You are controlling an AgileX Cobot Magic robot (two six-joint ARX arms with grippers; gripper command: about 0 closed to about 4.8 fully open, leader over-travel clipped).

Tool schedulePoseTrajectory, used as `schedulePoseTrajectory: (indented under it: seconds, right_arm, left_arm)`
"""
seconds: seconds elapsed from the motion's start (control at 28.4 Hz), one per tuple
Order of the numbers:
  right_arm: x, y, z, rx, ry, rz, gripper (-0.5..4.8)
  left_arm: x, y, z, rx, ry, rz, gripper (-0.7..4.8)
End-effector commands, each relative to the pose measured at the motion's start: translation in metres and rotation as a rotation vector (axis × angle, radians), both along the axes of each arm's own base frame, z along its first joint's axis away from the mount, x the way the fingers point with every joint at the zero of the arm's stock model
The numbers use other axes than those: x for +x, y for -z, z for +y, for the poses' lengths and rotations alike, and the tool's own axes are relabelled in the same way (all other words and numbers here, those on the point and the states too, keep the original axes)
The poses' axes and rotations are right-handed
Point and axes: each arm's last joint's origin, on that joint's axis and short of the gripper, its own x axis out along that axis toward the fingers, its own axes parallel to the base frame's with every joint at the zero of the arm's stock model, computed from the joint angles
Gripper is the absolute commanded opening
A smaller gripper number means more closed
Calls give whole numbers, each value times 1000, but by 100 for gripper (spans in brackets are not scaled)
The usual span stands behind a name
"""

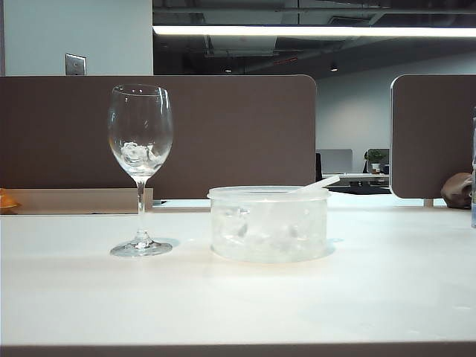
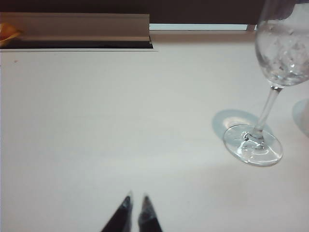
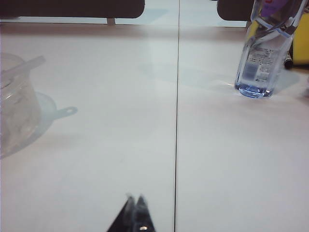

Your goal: Pick up an ice shovel filled with ice cubes and pour the ice from the shovel into the glass.

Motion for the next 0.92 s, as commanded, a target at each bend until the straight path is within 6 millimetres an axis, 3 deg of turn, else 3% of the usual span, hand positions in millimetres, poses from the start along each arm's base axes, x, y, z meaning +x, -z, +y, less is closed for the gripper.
schedulePoseTrajectory:
  seconds: [0.04, 0.92]
  right_arm:
    - [0, 1, 0, -2, -2, -4, -5]
    - [0, 0, -4, -1, 39, -8, -5]
  left_arm:
    - [0, 0, 0, 4, 10, 2, 29]
    - [0, 0, 5, 2, -36, 2, 29]
